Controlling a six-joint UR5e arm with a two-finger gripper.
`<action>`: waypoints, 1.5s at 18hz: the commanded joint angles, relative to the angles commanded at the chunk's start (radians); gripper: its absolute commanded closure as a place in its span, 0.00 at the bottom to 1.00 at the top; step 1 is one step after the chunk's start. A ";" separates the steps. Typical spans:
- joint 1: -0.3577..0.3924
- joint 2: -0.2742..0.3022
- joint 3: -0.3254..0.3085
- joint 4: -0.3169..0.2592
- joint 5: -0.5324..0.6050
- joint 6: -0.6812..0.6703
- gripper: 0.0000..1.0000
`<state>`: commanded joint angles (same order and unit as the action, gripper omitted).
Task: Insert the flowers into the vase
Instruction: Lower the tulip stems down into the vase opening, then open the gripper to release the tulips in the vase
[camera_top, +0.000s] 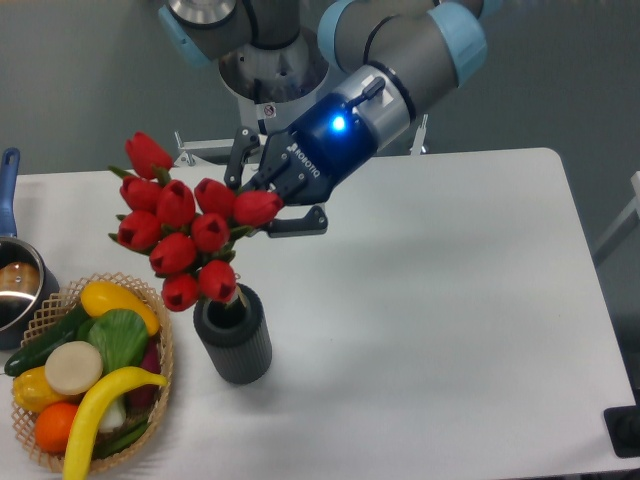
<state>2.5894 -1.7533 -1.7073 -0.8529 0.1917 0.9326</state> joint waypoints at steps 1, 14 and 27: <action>-0.002 -0.003 -0.002 0.002 0.002 0.005 0.90; -0.017 -0.060 -0.095 0.000 0.012 0.129 0.86; -0.029 -0.110 -0.135 0.003 0.021 0.121 0.30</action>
<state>2.5602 -1.8638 -1.8422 -0.8498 0.2132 1.0538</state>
